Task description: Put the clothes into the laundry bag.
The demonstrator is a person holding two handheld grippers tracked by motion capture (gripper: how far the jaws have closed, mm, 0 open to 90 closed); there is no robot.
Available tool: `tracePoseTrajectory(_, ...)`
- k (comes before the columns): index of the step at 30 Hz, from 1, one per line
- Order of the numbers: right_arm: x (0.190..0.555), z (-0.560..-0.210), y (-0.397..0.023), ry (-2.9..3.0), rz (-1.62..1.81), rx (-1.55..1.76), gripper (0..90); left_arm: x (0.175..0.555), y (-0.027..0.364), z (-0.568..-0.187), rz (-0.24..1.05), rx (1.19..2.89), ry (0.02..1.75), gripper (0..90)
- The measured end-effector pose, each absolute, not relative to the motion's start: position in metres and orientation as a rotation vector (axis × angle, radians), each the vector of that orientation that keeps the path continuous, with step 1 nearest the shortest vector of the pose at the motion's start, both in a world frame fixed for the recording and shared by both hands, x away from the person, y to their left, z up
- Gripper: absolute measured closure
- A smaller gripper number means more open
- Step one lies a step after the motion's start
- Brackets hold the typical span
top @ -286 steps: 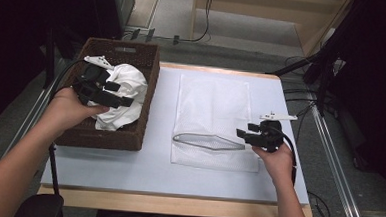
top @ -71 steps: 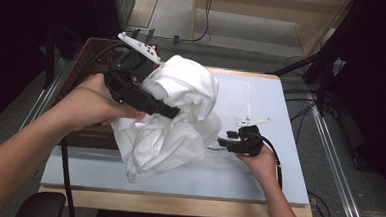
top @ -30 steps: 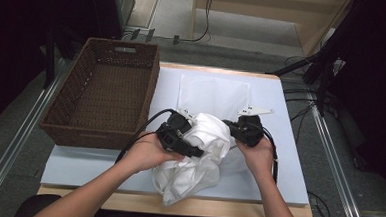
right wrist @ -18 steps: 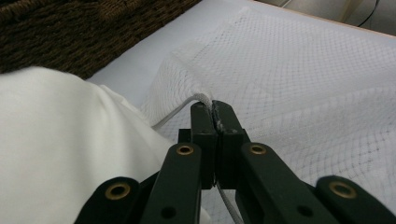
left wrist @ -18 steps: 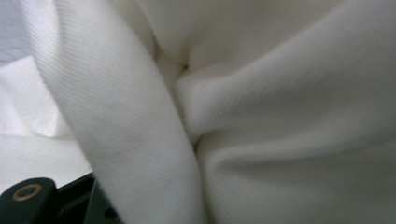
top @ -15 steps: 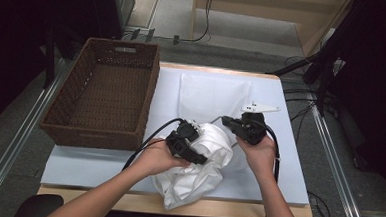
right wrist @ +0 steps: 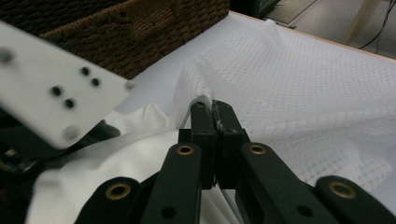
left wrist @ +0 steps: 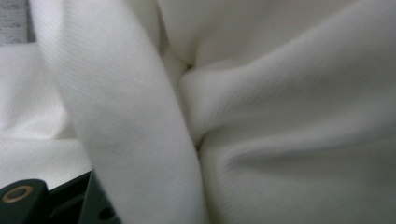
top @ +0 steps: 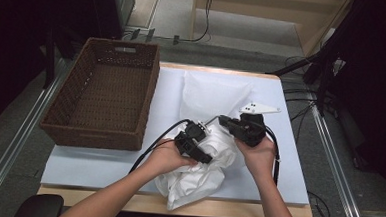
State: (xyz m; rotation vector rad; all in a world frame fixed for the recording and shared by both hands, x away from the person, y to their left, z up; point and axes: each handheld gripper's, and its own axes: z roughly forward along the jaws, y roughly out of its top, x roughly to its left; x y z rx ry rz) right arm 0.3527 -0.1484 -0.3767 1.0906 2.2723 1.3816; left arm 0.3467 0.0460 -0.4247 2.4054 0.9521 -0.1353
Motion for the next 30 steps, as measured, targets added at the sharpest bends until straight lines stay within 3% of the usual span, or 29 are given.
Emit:
tracePoseTrajectory(4,0.343,-0.376,-0.148,2.296,1.358,1.056,90.0,0.355,0.052,-0.419,-0.177,2.358,1.015,44.4)
tracePoseTrajectory(8,0.338,-0.373,-0.149,2.291,1.374,1.037,90.0,0.363,0.052,-0.407,-0.126,2.361,1.042,44.7)
tracePoseTrajectory(13,0.339,-0.374,-0.147,2.310,1.384,1.055,90.0,0.369,0.043,-0.421,-0.096,2.375,1.065,43.5)
tracePoseTrajectory(21,0.334,-0.375,-0.143,2.338,1.374,1.009,90.0,0.381,0.045,-0.430,-0.136,2.275,1.138,33.1)
tracePoseTrajectory(30,0.335,-0.377,-0.149,2.329,1.389,1.036,90.0,0.367,0.053,-0.411,-0.075,2.304,0.997,17.9)
